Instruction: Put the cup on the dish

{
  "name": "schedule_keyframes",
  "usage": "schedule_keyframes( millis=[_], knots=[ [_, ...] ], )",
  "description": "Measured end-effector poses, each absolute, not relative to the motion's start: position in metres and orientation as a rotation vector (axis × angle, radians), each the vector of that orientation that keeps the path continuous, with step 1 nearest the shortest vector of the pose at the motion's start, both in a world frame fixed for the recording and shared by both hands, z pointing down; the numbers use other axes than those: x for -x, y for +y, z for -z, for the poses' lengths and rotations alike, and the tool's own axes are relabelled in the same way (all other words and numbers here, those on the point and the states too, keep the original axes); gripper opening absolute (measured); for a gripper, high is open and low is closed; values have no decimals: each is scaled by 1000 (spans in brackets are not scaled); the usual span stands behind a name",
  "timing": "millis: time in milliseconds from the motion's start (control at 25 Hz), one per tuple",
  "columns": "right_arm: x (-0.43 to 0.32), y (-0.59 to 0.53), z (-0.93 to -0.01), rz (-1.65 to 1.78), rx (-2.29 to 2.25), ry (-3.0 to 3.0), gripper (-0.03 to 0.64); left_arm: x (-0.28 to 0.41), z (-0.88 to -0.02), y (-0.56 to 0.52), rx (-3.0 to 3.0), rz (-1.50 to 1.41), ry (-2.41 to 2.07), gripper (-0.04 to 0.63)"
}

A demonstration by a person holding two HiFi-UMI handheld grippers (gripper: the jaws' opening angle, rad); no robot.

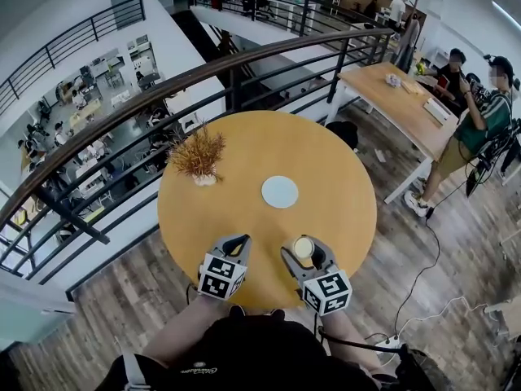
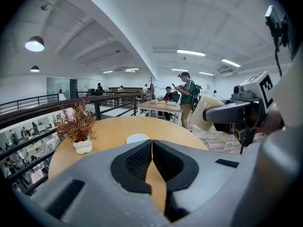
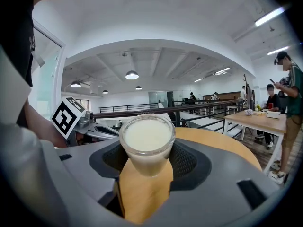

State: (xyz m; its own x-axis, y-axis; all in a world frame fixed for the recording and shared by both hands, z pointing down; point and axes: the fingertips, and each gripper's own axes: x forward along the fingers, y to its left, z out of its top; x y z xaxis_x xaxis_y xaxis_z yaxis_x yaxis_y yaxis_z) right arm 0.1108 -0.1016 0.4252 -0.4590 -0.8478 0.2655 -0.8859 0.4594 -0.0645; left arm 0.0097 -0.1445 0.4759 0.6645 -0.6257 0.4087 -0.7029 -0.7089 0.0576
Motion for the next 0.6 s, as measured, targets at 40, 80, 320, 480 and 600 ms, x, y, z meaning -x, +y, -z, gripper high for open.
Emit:
schedule_keyframes(
  millis=[40,80,320,480,600],
  knots=[
    [-109,-102,-426,-286,-1506,-2509,253,-7,-478,-144,-2661,-538,-1083,9],
    [-108,-102,-427,-287,-1503,-2506,253,-5,-479,-144,-2654,-538,-1086,9],
    [-102,-105,-437,-323,-1486,-2478,253,5,-492,-142,-2611,-550,-1074,9],
    [-102,-107,-450,-354,-1462,-2462,253,2,-507,-141,-2580,-575,-1054,9],
    [-106,-108,-463,-386,-1458,-2441,253,-3,-520,-140,-2564,-603,-1027,9]
  ],
)
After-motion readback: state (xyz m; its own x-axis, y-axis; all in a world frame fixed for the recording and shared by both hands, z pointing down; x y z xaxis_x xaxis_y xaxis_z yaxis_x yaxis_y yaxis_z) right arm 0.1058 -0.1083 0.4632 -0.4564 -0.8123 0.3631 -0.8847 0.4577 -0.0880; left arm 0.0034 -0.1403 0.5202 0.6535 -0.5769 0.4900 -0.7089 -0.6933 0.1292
